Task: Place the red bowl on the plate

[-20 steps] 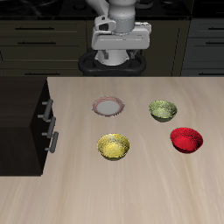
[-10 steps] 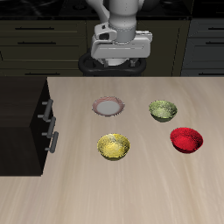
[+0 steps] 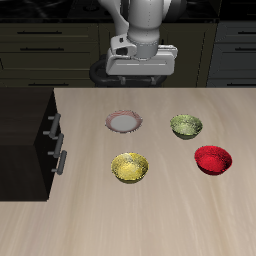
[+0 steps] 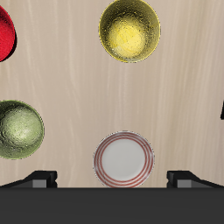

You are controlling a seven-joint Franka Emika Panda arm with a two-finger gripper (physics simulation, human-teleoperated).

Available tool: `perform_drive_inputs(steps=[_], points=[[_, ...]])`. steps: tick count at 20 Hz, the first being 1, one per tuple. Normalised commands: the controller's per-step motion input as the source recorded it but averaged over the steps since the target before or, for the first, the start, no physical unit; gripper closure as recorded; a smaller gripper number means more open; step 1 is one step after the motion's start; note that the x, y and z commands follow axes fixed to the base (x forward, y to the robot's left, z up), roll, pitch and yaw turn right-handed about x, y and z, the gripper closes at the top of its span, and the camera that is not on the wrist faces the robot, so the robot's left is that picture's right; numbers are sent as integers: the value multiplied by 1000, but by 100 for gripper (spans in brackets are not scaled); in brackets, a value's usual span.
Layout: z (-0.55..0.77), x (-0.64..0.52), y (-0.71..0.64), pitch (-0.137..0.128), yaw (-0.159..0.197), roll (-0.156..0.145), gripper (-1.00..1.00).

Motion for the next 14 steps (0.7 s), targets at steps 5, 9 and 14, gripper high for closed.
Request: perform_drive_inputs(steps=[5, 9, 14], points=[[47, 312, 171, -18, 3, -3, -100], [-4, 364, 106, -10, 49, -12, -100], [-90, 485, 171, 19, 6, 18, -100]])
